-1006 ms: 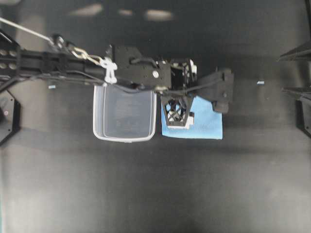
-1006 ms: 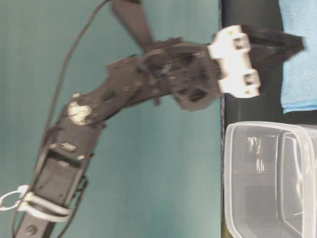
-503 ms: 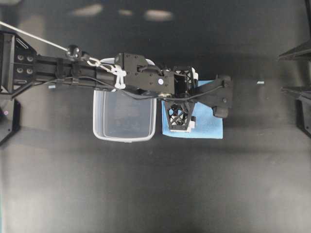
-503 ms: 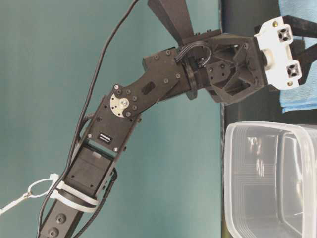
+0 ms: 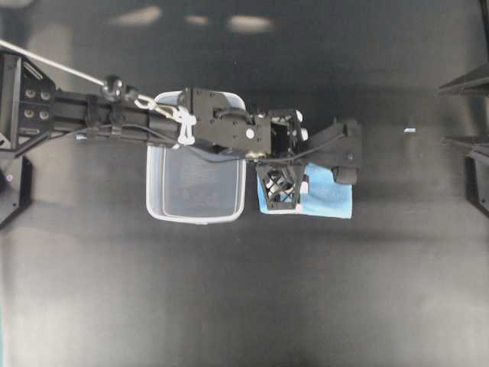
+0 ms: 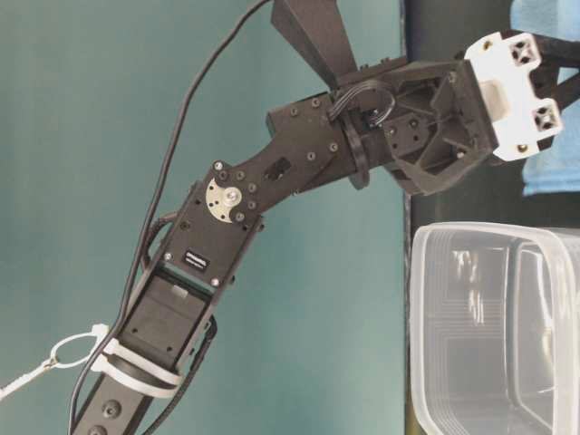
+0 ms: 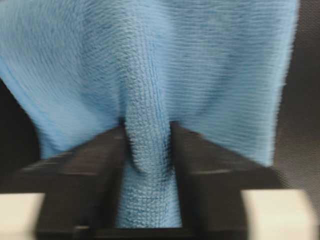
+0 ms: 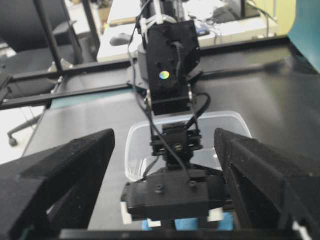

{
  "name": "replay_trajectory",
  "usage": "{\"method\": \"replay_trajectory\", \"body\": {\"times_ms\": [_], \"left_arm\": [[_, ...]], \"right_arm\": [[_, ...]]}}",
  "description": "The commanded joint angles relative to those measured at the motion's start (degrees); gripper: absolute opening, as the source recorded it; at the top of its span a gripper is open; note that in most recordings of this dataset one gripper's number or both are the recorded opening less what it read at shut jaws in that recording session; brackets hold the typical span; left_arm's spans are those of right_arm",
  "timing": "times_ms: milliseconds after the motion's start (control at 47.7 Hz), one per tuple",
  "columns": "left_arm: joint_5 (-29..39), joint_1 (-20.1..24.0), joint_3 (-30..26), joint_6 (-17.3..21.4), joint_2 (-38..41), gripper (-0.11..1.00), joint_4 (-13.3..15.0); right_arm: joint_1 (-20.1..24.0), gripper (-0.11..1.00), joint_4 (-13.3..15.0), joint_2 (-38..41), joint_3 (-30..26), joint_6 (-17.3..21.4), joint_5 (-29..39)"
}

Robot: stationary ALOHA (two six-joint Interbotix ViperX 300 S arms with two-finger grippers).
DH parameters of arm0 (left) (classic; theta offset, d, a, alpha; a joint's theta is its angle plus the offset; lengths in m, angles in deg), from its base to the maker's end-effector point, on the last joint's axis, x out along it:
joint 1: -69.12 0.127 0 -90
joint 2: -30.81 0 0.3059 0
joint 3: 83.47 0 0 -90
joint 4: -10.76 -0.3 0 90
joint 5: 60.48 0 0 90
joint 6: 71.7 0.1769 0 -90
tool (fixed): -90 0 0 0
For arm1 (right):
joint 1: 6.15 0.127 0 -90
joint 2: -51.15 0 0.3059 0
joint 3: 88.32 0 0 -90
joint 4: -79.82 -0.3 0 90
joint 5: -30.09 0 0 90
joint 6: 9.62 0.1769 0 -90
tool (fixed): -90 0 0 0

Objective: Place the blue towel into the container with the left arm.

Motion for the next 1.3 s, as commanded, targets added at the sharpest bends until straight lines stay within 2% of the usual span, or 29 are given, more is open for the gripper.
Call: {"method": "replay_trajectory", "body": {"times_ms": [0,63,294,461,608,797,943,1069,1279], "left_arm": [[0.0,0.0,-0.62,0.26,-1.14,0.18,-0.26],[0.09,0.0,-1.14,0.7,-2.46,0.07,-0.26],[2.64,0.35,-2.99,1.93,-10.55,0.06,-0.26],[10.2,2.02,-1.67,2.46,-19.86,0.06,-0.26],[14.59,3.96,4.48,2.02,-27.95,0.06,-0.26],[11.6,4.57,16.79,2.46,-35.77,0.06,-0.26],[9.4,4.31,23.64,1.93,-39.46,0.06,-0.26],[6.42,4.31,27.42,2.11,-41.22,0.06,-0.26],[2.72,4.48,30.32,2.37,-41.04,0.06,-0.26]], "right_arm": [[-0.18,0.78,-0.18,0.44,-0.53,0.0,-0.53],[-0.18,0.78,-0.18,0.44,-0.44,0.0,-0.53],[-0.18,0.77,-0.18,0.35,-0.44,0.0,-0.26],[-0.18,0.77,-0.18,0.26,-0.44,0.0,-0.18],[-0.09,0.77,-0.18,0.26,-0.44,0.0,-0.18],[-0.18,0.77,-0.18,0.26,-0.26,0.0,-0.09],[-0.18,0.77,-0.18,0.35,-0.26,0.0,-0.18],[-0.18,0.77,-0.18,0.44,-0.09,0.0,-0.18],[-0.18,0.77,-0.18,0.62,0.0,0.09,-0.53]]}}
